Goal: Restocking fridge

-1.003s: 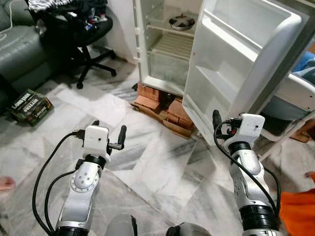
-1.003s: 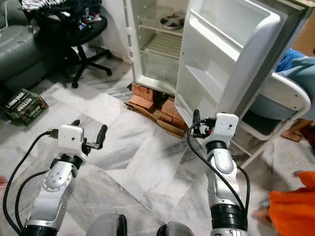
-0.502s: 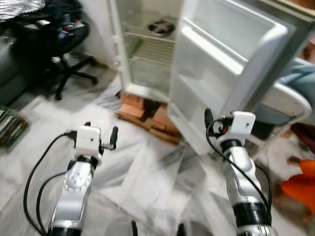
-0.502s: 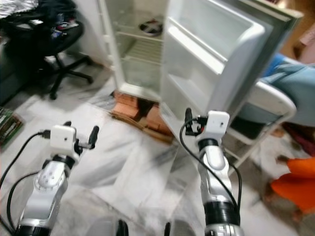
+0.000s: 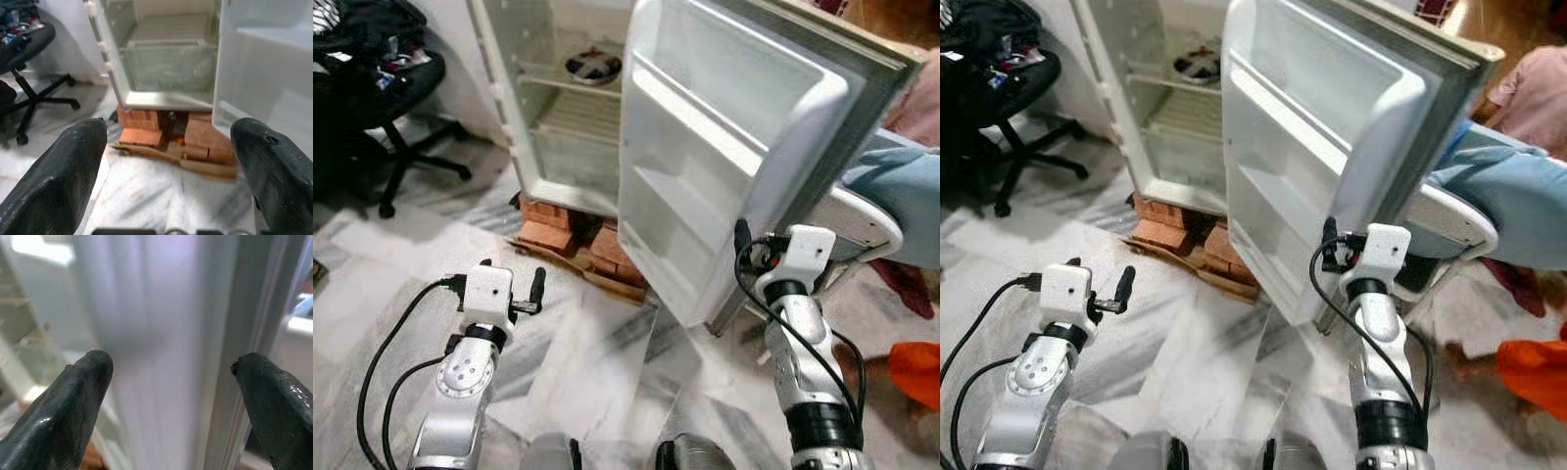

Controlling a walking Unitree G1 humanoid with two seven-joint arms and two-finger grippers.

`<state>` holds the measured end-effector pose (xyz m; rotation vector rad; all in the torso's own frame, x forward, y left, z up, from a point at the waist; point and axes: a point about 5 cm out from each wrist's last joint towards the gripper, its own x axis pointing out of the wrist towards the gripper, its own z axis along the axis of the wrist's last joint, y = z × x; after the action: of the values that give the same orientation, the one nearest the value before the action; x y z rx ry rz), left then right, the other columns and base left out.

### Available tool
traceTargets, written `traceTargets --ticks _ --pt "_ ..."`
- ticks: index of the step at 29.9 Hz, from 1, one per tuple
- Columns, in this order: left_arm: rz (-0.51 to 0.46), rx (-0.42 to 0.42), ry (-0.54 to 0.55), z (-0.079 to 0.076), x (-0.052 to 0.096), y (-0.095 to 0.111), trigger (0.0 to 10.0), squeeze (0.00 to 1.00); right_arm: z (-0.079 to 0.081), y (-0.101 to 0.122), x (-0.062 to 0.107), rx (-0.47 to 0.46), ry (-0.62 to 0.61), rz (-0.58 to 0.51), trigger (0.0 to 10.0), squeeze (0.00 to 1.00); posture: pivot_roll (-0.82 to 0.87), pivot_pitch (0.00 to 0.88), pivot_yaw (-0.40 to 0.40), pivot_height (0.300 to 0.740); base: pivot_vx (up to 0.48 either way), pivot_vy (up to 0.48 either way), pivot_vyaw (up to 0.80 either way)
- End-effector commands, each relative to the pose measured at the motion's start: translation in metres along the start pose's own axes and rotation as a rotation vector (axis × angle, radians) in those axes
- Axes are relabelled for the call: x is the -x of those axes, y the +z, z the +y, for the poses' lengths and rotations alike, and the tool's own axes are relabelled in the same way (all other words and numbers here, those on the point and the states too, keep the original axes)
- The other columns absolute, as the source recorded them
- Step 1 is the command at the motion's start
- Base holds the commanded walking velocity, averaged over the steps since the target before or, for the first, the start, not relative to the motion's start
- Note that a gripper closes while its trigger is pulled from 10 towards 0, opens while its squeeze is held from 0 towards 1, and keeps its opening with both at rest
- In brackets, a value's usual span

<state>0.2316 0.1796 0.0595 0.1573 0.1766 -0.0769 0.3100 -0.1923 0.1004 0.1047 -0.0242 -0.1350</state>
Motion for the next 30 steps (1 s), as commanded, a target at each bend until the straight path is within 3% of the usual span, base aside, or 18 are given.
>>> traceTargets --ticks 1,7,11,12,14,15,16,17,20,25,27,30 --pt "0.014 -0.019 0.025 0.005 0.004 -0.001 10.0 0.00 -0.004 0.004 -0.008 -0.027 -0.039 -0.011 10.0 0.00 0.01 0.086 0.001 0.740 0.000 0.000 0.00" --pt "0.019 -0.020 0.042 0.008 0.005 -0.001 10.0 0.00 0.014 0.023 -0.035 -0.093 -0.027 -0.042 10.0 0.00 0.04 0.076 -0.015 0.740 0.000 0.000 0.00" --pt "0.019 -0.020 0.047 0.008 0.005 0.000 10.0 0.00 0.043 0.032 -0.039 -0.219 0.141 -0.058 10.0 0.00 0.04 0.069 -0.019 0.740 0.000 0.000 0.00" --pt "0.018 -0.019 0.047 0.009 0.005 0.000 10.0 0.00 0.061 0.034 -0.035 -0.306 0.259 -0.050 10.0 0.00 0.04 0.069 -0.018 0.740 0.000 0.000 0.00" --pt "0.018 -0.019 0.047 0.009 0.005 0.000 10.0 0.00 0.068 0.035 -0.033 -0.342 0.306 -0.046 10.0 0.00 0.04 0.069 -0.018 0.740 0.000 0.000 0.00" --pt "0.015 -0.018 0.045 0.009 0.006 0.001 10.0 0.00 0.092 0.045 -0.019 -0.452 0.495 -0.057 10.0 0.00 0.04 0.071 -0.015 0.740 0.000 0.000 0.00" --pt "0.015 -0.018 0.045 0.009 0.006 0.001 10.0 0.00 0.092 0.045 -0.019 -0.452 0.495 -0.057 10.0 0.00 0.04 0.071 -0.015 0.740 0.000 0.000 0.00" --pt "0.015 -0.016 0.045 0.009 0.006 0.001 10.0 0.00 0.108 0.052 -0.005 -0.516 0.639 -0.064 10.0 0.00 0.04 0.071 -0.015 0.740 0.000 0.000 0.00" --pt "0.013 -0.017 0.044 0.009 0.005 0.001 10.0 0.00 0.120 0.058 0.018 -0.577 0.806 -0.053 10.0 0.00 0.03 0.072 -0.014 0.740 0.000 0.000 0.00" --pt "0.013 -0.017 0.045 0.010 0.006 0.001 10.0 0.00 0.111 0.040 0.041 -0.547 0.924 0.061 10.0 0.00 0.03 0.075 -0.012 0.740 0.000 0.000 0.00" --pt "0.015 -0.018 0.045 0.010 0.007 0.000 10.0 0.00 0.097 0.029 0.052 -0.505 0.956 0.129 10.0 0.00 0.03 0.079 -0.010 0.740 0.000 0.000 0.00" --pt "0.022 -0.021 0.042 0.010 0.008 -0.001 10.0 0.00 0.070 0.011 0.079 -0.373 1.117 0.297 10.0 0.00 0.02 0.084 -0.008 0.740 0.000 0.000 0.00"
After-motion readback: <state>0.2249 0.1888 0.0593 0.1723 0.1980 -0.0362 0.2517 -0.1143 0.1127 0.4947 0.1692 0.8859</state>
